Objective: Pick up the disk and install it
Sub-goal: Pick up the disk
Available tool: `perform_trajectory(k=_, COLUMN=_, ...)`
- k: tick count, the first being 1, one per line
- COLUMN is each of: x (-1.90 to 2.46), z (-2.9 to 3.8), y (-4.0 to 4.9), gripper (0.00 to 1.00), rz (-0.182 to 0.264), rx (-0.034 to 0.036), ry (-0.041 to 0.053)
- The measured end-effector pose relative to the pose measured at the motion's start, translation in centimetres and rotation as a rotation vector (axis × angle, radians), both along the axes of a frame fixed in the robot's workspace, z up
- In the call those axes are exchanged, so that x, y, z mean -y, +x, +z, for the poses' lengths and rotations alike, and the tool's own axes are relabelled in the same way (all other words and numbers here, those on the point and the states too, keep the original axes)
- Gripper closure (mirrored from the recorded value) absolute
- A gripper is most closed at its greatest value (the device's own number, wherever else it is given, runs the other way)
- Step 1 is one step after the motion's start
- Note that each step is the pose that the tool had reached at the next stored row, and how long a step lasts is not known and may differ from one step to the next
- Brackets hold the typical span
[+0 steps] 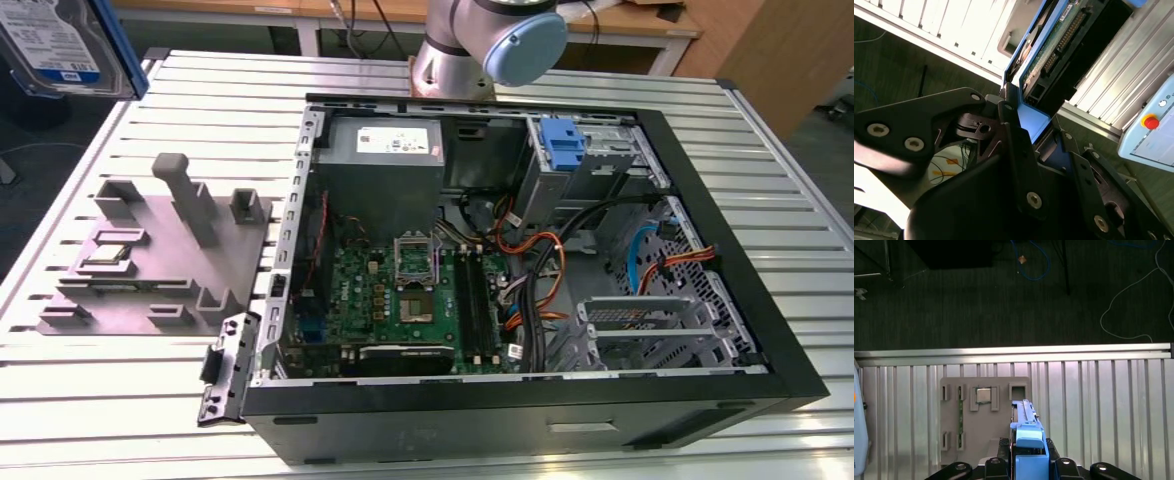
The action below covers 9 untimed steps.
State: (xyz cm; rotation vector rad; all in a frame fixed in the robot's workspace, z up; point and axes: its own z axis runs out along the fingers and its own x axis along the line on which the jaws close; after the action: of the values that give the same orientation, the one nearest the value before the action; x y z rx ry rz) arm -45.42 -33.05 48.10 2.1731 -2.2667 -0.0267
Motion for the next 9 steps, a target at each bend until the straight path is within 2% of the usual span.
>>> perform_trajectory(k=4, x=0.00, z=0.40, y=0.00, gripper=0.64, rz=0.000, rx=-0.0002, ry=0.0001)
perform_trajectory(k=9, x=0.00, z=0.54, y=0.00, gripper=0.64, rz=0.000, rx=-0.0001, ry=0.0001)
